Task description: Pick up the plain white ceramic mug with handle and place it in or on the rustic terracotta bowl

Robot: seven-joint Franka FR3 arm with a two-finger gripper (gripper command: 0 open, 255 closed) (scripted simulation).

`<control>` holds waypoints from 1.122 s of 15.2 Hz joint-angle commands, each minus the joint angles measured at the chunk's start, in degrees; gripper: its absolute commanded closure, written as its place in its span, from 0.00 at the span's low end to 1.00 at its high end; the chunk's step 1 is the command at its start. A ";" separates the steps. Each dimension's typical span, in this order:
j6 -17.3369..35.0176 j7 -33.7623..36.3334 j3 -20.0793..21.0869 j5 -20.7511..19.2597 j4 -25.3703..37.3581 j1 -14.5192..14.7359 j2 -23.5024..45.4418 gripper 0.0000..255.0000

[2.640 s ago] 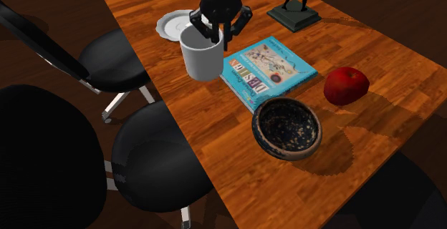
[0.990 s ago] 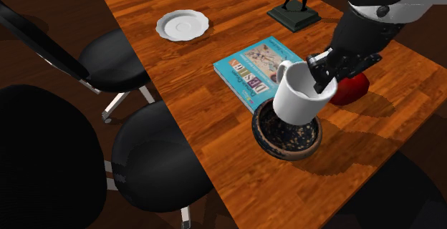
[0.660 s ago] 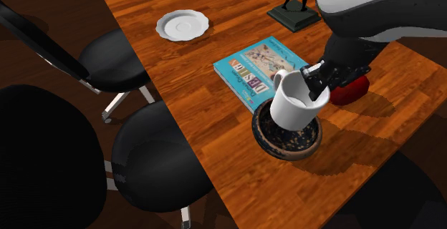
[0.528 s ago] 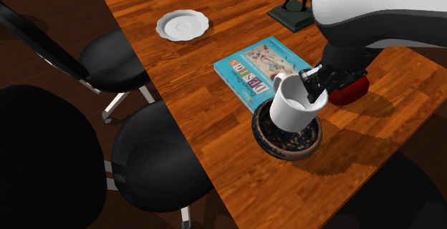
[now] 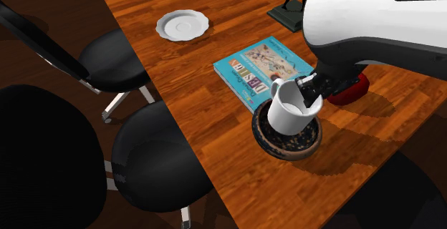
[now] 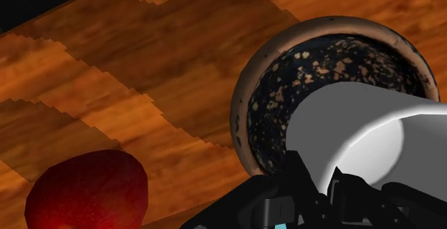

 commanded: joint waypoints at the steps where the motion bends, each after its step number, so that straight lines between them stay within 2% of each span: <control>1: 0.05 0.01 0.01 -0.01 -0.08 0.01 0.09 1.00; 3: 0.05 0.01 0.01 -0.01 -0.08 0.01 0.09 1.00; 4: 0.04 0.02 0.02 -0.02 -0.14 0.01 0.03 0.00; 9: 0.05 0.01 0.01 -0.01 -0.08 0.01 0.09 0.00; 13: -7.19 0.09 0.06 -0.10 5.29 0.04 -1.78 0.00; 17: -7.19 0.09 0.06 -0.10 5.29 0.04 -1.78 0.00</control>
